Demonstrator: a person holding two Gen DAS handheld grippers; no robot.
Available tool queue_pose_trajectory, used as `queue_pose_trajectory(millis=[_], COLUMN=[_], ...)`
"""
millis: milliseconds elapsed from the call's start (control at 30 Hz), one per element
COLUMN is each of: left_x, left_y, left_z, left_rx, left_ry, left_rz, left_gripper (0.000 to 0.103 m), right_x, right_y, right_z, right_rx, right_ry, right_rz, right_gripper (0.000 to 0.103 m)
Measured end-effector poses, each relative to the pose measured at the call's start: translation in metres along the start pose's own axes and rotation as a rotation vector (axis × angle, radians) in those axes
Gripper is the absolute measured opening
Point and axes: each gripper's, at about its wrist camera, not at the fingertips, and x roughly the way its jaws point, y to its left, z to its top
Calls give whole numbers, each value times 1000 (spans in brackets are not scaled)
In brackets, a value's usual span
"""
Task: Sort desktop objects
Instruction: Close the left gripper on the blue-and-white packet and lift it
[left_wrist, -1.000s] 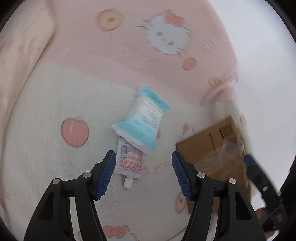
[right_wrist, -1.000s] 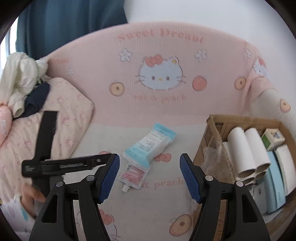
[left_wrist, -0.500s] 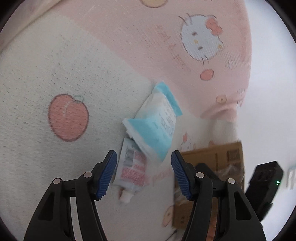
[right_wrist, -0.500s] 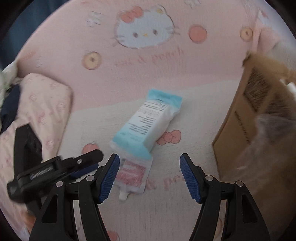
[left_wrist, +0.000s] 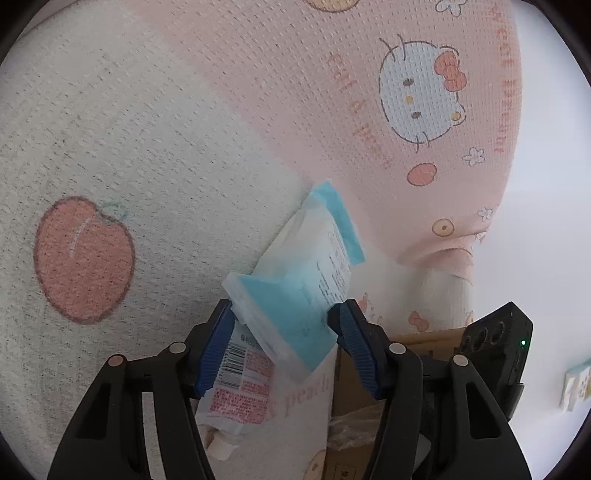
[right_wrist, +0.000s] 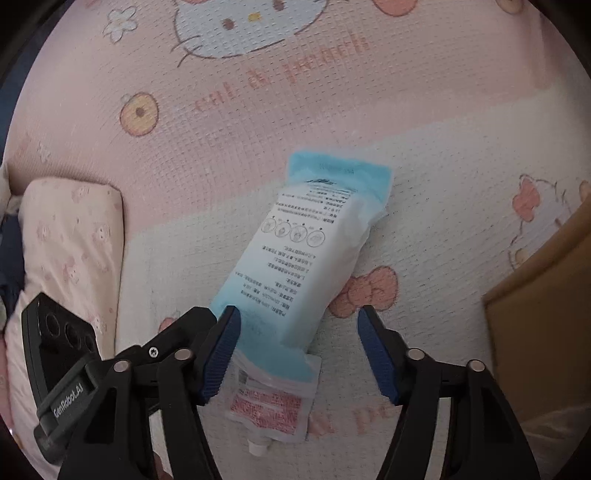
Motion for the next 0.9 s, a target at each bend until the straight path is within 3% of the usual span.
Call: queue_pose_trajectory(millis=[67,167,300,400,667,767,900], left_x=[2,4,2,-8,-53,-63,-76], left_y=[-1,2,11,13,4,21,36], left_z=[0,0,0,0,2,11,16], left_rx=[1,1,-65,-89,35,-31,-80], left_ry=[-1,-3,-6,-6,-106,-117,-159], left_rz=[17,37,-7,-55,65,74,86], left_gripper=[48,42,41,38,37,37,37], right_x=[1,0,3,1,-1,2,-4], right_y=[1,5,17,25,65,77,78], right_z=[-1,-1,-3,-6,-29,-36,-39], right_rx=[-14,-32,-94,-107,-178,-205,-249], right_ry=[-9,-7,33,57,83,92,82], right_rz=[-8,8,-18,22,77,104,56], right_gripper=[35,26,26,26,26,26,26])
